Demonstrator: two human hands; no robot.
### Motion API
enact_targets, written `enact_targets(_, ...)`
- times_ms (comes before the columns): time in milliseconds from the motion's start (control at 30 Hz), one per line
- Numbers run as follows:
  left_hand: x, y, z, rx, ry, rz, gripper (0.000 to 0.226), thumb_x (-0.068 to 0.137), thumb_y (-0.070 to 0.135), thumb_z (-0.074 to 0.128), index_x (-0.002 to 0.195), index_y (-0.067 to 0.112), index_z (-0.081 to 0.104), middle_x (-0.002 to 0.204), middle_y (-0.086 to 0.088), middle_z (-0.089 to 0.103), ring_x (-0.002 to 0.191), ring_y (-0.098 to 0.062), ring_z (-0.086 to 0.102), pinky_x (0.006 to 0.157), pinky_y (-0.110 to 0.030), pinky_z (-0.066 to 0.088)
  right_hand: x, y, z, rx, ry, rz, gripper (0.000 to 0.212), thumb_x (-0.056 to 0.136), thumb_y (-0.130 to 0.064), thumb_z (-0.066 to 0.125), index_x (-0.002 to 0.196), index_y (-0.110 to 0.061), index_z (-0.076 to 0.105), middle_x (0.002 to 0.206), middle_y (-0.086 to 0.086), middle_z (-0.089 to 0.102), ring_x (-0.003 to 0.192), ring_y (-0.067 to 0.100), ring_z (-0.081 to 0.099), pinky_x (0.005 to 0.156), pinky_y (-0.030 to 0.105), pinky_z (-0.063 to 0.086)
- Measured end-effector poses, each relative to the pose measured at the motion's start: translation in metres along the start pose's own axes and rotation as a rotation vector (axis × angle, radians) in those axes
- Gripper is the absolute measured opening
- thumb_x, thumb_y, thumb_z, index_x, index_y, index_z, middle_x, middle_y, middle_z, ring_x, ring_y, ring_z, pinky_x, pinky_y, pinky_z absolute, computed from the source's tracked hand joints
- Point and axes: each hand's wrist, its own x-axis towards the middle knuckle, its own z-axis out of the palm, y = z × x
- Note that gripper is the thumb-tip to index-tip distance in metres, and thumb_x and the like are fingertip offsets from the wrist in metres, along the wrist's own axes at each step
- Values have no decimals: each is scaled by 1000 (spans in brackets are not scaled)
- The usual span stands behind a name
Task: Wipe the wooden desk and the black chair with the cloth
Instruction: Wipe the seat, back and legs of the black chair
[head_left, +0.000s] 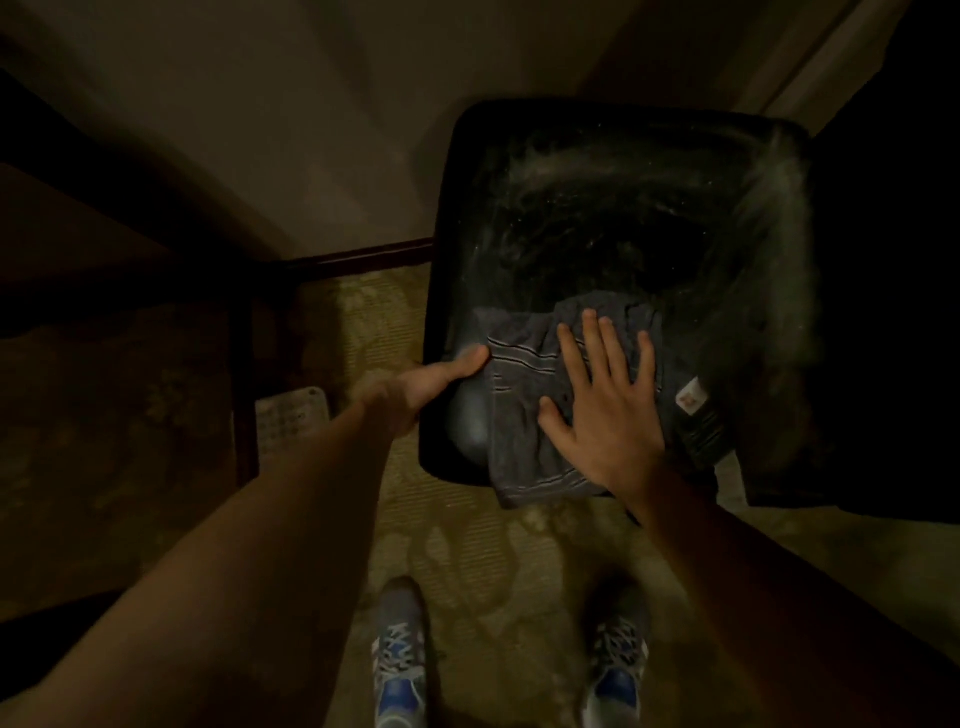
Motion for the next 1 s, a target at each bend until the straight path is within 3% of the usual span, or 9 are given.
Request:
enact_targets(133, 12, -15, 2, -82, 21, 73, 106, 36, 63, 96, 125, 15, 66, 118, -4, 73, 104, -22, 72, 92, -38, 55, 0, -12, 2, 5, -1, 54, 85, 90, -61, 27, 159, -15, 10, 166, 17, 2, 154, 30, 4, 118, 64, 5)
enact_targets(400, 9, -36, 14, -88, -112, 118, 98, 42, 67, 92, 122, 15, 70, 115, -6, 74, 106, -24, 71, 99, -41, 51, -19, -28, 1, 13, 11, 122, 83, 91, -58, 26, 160, -15, 8, 166, 16, 1, 154, 30, 3, 118, 64, 3)
enact_targets(600, -1, -55, 23, -80, -92, 133, 102, 40, 73, 88, 124, 18, 68, 114, -3, 75, 106, -22, 71, 102, -42, 50, -35, -26, 2, -6, 0, 103, 84, 91, -59, 23, 160, -15, 7, 166, 17, -1, 154, 30, 2, 118, 64, 4)
enact_targets(767, -17, -80, 21, -107, -65, 120, 87, 51, 70, 82, 121, 19, 68, 113, -3, 75, 101, -19, 72, 83, -32, 54, -57, -35, 2, 0, -3, 67, 84, 90, -58, 27, 160, -14, 10, 166, 17, 2, 154, 31, 3, 118, 65, 6)
enact_targets(900, -38, -113, 19, -122, -18, 73, 88, 49, 72, 82, 120, 21, 68, 113, -1, 74, 102, -17, 71, 84, -31, 52, -86, -49, 0, 26, -15, 21, 84, 90, -56, 30, 160, -13, 12, 166, 18, 3, 154, 31, 3, 117, 66, 8)
enact_targets(1000, -56, -141, 19, -180, 33, 62, 76, 56, 68, 81, 115, 21, 70, 108, 1, 76, 97, -14, 72, 77, -27, 52, -108, -56, 1, 32, -26, -22, 84, 90, -56, 35, 159, -13, 16, 166, 18, 5, 154, 31, 4, 117, 66, 8)
